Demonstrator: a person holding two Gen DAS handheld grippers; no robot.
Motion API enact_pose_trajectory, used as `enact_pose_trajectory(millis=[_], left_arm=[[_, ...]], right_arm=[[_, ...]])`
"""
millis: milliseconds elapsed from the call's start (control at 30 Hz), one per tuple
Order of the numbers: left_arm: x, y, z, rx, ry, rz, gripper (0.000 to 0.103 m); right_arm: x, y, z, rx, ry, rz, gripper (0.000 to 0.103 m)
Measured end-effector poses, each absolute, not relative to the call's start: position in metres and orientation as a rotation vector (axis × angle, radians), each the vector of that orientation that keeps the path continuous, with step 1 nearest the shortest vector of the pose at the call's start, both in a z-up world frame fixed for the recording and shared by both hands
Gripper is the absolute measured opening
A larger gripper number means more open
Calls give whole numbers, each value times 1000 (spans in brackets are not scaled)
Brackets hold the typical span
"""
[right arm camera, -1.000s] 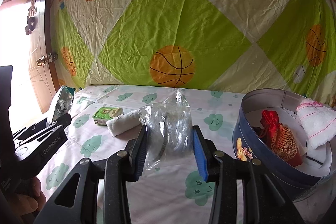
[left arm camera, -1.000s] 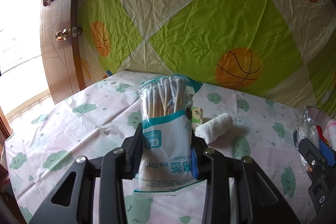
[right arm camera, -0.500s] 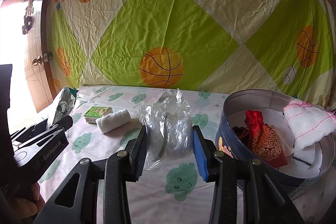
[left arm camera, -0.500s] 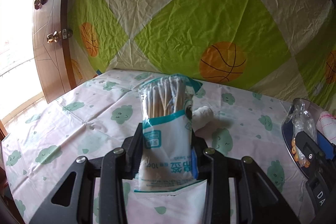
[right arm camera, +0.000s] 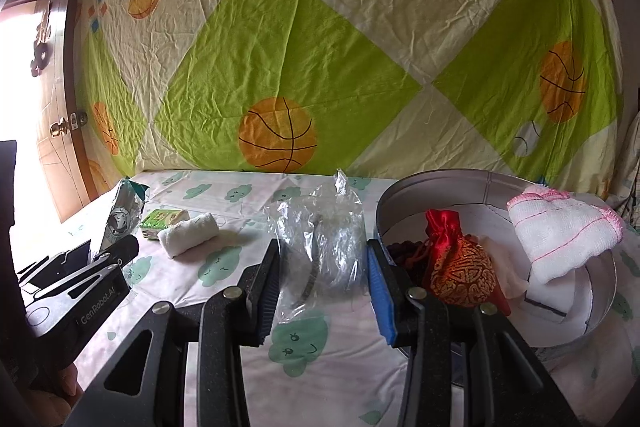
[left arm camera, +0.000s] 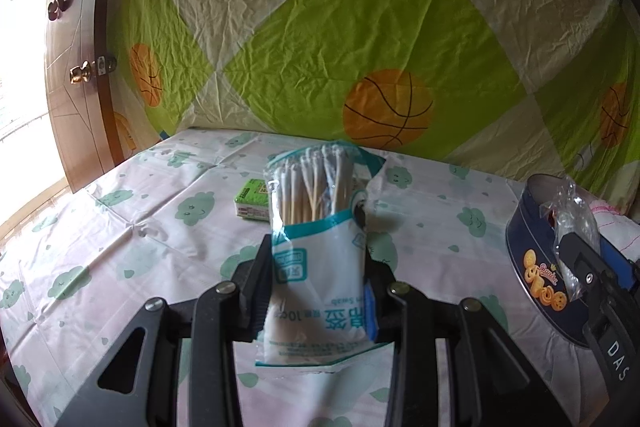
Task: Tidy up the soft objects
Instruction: 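Lift the swab pack and plastic bag and carry both over the tin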
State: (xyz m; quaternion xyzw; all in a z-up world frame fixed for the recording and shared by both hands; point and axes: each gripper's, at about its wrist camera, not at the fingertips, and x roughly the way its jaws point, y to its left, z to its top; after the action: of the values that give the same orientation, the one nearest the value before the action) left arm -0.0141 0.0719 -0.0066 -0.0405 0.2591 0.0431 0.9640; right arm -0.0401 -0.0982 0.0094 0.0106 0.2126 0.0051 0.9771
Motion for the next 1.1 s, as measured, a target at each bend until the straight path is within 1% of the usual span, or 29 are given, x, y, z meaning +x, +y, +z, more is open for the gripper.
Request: enact_pose_trajectory(millis=[500, 1100], left_arm=[[-24, 13, 11, -43, 501, -11, 35], [-26, -60, 26, -12, 481, -130, 35]], right_arm=[[-55, -146, 23, 31, 365, -55, 43], [-60, -217, 31, 54, 359, -155, 43]])
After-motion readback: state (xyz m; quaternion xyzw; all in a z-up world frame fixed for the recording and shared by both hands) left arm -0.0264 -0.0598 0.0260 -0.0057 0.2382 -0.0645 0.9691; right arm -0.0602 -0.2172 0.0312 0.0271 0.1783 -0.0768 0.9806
